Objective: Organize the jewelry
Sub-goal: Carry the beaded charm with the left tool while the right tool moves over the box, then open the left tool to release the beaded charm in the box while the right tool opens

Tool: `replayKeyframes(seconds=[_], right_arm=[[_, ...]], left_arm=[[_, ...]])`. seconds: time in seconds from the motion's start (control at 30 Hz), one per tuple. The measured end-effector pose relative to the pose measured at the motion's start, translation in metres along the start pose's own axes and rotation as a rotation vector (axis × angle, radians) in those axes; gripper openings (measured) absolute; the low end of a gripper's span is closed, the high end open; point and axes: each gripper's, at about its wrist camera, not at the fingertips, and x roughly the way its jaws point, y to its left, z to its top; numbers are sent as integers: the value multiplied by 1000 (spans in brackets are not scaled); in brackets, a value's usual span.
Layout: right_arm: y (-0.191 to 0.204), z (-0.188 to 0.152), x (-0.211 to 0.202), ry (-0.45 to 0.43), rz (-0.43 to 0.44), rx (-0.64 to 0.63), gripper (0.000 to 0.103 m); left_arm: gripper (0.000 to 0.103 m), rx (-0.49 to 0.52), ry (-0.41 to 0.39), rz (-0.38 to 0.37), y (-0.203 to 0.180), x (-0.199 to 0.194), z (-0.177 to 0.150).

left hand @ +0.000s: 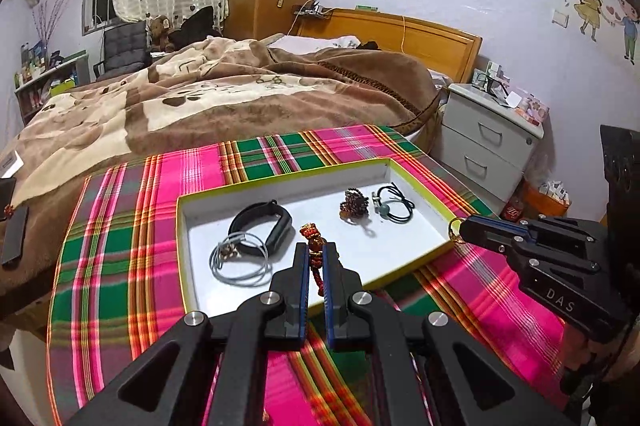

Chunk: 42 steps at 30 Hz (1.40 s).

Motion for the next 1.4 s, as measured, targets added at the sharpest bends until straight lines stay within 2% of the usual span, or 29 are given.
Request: replayKeyframes(seconds=[0.33, 0.73, 1.13, 1.4], right_arm=[[-16, 17, 45, 42, 6, 14, 3], [-24, 19, 90, 95, 13, 3, 3], [-27, 19, 106, 119, 18, 14, 3], [-27, 18, 107, 131, 11, 15, 4]], left_arm=[[6, 6, 43, 5, 8, 43, 12], [6, 13, 124, -6, 11, 87, 19], [6, -9, 186, 4, 19, 110, 17], [6, -18, 199, -7, 20, 113, 14]])
